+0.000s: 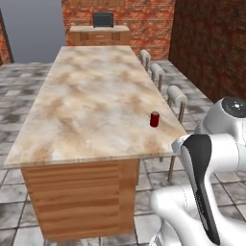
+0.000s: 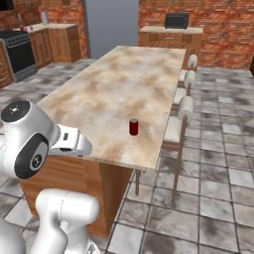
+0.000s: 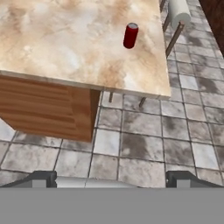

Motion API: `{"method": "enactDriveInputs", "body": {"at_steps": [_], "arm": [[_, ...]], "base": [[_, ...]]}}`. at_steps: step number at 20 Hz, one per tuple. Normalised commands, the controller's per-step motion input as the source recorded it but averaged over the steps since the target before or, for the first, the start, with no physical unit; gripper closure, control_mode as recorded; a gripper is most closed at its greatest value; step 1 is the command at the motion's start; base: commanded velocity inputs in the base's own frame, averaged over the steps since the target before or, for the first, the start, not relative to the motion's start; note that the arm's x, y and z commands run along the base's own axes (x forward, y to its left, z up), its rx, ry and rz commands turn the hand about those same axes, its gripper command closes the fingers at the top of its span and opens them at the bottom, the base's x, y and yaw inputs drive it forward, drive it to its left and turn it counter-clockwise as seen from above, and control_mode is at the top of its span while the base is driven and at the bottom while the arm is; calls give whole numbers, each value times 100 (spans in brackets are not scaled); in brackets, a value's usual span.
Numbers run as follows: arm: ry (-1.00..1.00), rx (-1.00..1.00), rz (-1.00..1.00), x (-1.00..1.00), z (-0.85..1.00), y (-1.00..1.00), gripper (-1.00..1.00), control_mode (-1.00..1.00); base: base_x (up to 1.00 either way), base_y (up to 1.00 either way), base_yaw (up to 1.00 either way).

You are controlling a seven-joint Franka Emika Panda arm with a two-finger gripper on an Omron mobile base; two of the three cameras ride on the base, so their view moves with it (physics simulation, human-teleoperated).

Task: Four empty soda cans are scattered around the kitchen. Gather all the cans and cluster them next to the stove for recycling.

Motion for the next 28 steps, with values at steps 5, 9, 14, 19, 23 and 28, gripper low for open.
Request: {"method": "enactDriveInputs", "body": {"at_steps": [5,9,14,19,23,28], "arm": [[0,0,0,0,0,0,-100,100],[0,0,0,0,0,0,-100,100],[0,0,0,0,0,0,-100,100],[0,0,0,0,0,0,-100,100],[0,0,0,0,0,0,-100,100],[0,0,0,0,0,0,-100,100]], "base": [[26,-33,-4],[34,-28,-3],[40,-24,-4],[43,-14,-3],[37,-5,-3],[32,-6,-4]]}}
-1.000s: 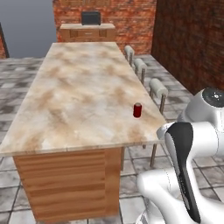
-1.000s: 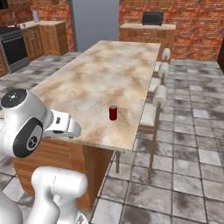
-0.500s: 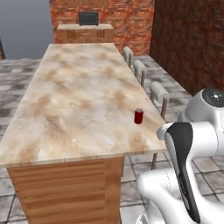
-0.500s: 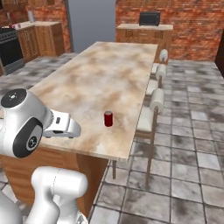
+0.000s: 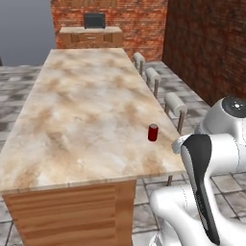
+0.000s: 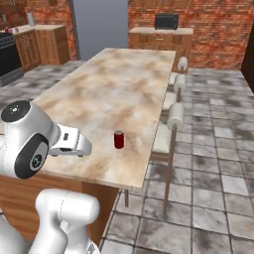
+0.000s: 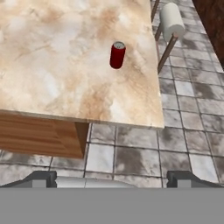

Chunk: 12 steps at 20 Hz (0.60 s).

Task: Four empty soda cans are scattered around the kitchen. Gather all the cans and cluster them next to the stove for recycling.

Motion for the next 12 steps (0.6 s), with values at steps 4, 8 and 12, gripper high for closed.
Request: {"method": "enactDriveInputs", "body": {"at_steps": [4,8,12], "arm": [[0,0,0,0,0,0,-100,100],[0,0,0,0,0,0,-100,100],[0,0,0,0,0,0,-100,100]], "base": [[31,-6,-4],[36,-5,-5],[32,-2,-5]]}}
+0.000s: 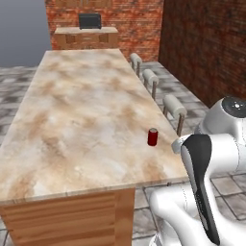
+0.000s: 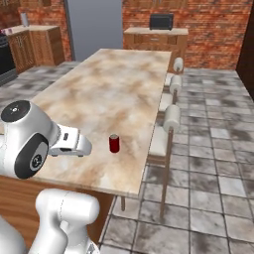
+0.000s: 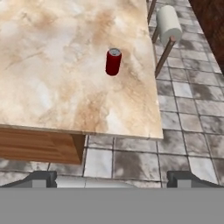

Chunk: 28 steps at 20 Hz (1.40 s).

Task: Four empty soda cans are scattered around the kitchen. Gather all the cans and cluster them next to the stove for recycling.

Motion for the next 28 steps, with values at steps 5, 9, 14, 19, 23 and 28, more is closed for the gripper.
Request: {"method": "enactDriveInputs", "body": {"at_steps": [5,9,14,19,23,28], "arm": [[0,0,0,0,0,0,-100,100],[3,1,0,12,0,0,-100,-100],[9,1,3,33,0,0,-100,-100],[9,1,5,33,0,-1,-100,-100],[8,1,2,35,0,-1,-100,-100],[5,1,0,36,-1,0,-100,-100]], "base": [[30,-2,-4],[14,0,-2],[0,0,0],[0,0,0],[0,0,0],[0,0,0]]}}
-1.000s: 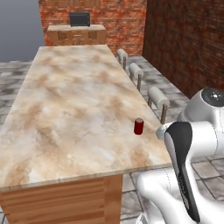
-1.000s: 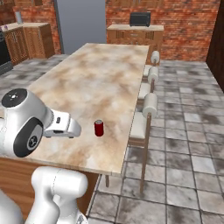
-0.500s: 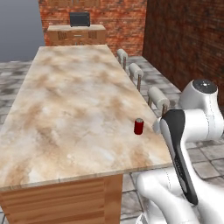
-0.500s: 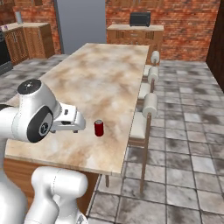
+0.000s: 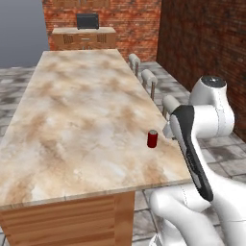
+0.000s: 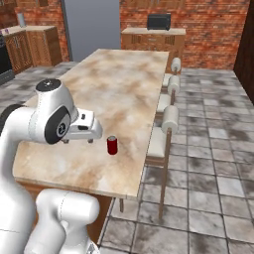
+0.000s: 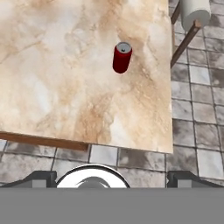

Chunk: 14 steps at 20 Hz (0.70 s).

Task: Four empty soda cans are scattered around the kitchen. Gather all the cans and cluster them next to the stove for recycling.

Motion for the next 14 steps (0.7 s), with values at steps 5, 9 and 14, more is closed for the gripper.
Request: {"method": "enactDriveInputs", "body": {"at_steps": [5,9,14], "arm": [[3,0,0,34,-6,0,-100,-100],[3,0,0,41,-16,0,-100,-100],[0,0,0,35,-18,0,-100,-100]], "base": [[0,0,0],[0,0,0],[0,0,0]]}}
